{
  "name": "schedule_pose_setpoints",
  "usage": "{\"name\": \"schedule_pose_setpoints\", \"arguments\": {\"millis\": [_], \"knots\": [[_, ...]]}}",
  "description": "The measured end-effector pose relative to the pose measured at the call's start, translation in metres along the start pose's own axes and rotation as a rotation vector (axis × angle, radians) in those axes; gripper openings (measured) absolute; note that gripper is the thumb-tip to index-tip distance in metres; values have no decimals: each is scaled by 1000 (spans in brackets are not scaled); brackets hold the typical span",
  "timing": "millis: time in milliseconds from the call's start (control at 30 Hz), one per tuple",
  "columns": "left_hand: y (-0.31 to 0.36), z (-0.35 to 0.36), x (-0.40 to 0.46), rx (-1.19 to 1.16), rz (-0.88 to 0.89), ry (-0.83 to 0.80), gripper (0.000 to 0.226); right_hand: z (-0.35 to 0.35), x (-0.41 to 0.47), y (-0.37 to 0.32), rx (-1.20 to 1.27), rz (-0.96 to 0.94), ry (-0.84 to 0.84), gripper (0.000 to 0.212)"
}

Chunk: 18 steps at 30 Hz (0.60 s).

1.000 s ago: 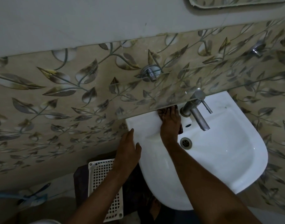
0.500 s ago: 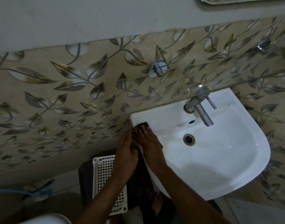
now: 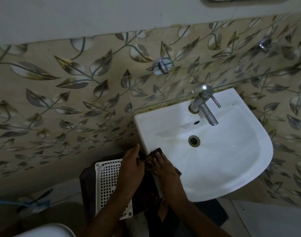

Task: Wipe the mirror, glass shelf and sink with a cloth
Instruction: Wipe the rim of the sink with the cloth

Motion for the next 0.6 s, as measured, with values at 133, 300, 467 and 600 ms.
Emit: {"name": "schedule_pose_setpoints", "arguments": {"millis": [133, 300, 467, 600], "knots": [[8, 0, 8, 42, 32, -21, 53, -12, 52, -10, 95, 120, -131, 59], [22, -3, 6, 48, 68, -11, 53, -5, 107, -4, 4, 91, -190, 74], [19, -14, -6, 80, 168, 51, 48, 3, 92, -13, 10, 54, -201, 64], [8, -2, -16, 102, 163, -9, 48, -6, 34, -6, 28, 107, -100, 54]]}}
Point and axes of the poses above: each hand's wrist, its own x-axis towards the middle knuckle, its own z-axis out of the palm, y = z × x, the point moved 4 cm from there along x, towards the middle knuckle, and after that the axes turned 11 degrees about -x, right-handed, at the moved point
